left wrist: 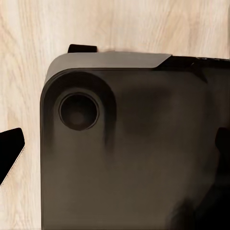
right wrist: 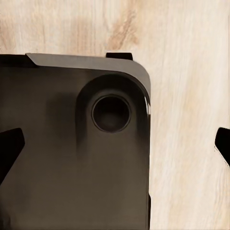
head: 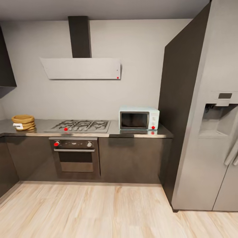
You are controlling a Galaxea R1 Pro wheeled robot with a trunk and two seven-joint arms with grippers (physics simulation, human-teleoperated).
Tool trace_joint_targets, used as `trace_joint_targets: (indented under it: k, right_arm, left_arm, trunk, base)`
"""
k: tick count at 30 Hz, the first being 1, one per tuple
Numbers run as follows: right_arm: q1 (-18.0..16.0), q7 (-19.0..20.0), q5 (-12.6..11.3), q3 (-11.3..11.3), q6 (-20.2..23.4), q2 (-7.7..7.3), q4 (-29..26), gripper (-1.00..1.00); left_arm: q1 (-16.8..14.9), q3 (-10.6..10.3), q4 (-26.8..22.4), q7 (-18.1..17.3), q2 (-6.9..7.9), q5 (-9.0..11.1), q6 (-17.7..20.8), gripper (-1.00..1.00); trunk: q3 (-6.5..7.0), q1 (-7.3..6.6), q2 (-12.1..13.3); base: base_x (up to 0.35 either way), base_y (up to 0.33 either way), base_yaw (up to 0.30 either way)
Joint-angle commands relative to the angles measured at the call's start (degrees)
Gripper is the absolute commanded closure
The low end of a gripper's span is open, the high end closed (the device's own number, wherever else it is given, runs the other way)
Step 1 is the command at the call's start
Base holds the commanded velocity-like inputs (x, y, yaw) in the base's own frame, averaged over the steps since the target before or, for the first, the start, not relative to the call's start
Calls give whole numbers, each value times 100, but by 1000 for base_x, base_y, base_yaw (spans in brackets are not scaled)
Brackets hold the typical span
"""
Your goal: In the kitchen, take the popcorn bag from the countertop, put it into the microwave, and heat it until the popcorn is cooked so the cooked popcorn ends up inside the bag.
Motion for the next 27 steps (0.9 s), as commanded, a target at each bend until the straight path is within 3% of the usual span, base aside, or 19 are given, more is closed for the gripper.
trace_joint_targets:
  k: [1,27]
  right_arm:
    - [-2,-2,-2,3,-26,0,5,-100]
    - [-2,-2,-2,3,-37,0,4,-100]
  left_arm:
    - [0,13,-9,-5,-1,31,24,-100]
    - [0,13,-9,-5,-1,25,25,-100]
  trunk:
    - [-5,4,-3]
    - [-5,4,-3]
  base:
    - [325,0,0]
    - [325,-50,0]
